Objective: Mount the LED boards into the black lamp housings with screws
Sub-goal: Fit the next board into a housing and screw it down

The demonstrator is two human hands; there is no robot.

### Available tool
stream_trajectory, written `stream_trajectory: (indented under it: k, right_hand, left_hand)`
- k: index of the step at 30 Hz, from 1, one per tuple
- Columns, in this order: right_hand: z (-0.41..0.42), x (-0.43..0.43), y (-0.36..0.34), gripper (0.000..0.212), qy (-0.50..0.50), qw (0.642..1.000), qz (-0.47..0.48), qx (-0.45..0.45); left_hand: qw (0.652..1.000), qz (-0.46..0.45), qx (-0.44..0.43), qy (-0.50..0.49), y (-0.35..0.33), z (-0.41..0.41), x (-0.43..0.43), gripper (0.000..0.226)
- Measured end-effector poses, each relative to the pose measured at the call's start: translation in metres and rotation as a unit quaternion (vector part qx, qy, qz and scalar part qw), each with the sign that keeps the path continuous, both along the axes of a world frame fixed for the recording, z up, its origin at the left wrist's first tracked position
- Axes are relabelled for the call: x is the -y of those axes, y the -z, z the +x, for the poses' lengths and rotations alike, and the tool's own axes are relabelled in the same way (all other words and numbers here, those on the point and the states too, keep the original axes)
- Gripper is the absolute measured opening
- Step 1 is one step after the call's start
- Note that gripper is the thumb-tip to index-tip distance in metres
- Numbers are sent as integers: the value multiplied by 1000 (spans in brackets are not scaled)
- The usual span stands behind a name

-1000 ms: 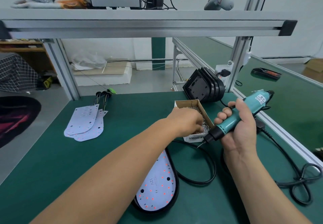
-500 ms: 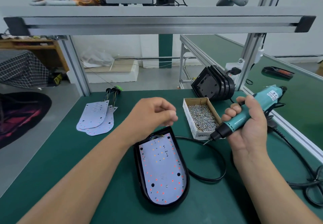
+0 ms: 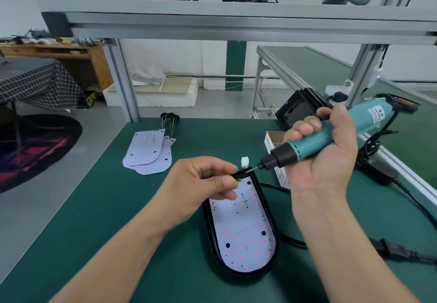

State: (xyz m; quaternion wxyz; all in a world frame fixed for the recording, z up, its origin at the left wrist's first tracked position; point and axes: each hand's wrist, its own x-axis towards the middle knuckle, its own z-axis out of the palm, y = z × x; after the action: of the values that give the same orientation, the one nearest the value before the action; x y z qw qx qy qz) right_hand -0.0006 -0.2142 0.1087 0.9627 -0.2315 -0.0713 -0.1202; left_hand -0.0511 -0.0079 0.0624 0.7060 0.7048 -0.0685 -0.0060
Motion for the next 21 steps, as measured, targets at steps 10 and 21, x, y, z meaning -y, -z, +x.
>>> stream_trajectory:
  k: [10, 21]
  right_hand:
    - [0, 5, 25, 19, 7, 999, -28, -35]
    - [1, 2, 29, 19, -5, 998, -49, -32]
  left_hand:
    - [998, -1, -10, 69, 13, -3, 12, 17]
    - [998, 15, -6, 68, 13, -5, 16, 18]
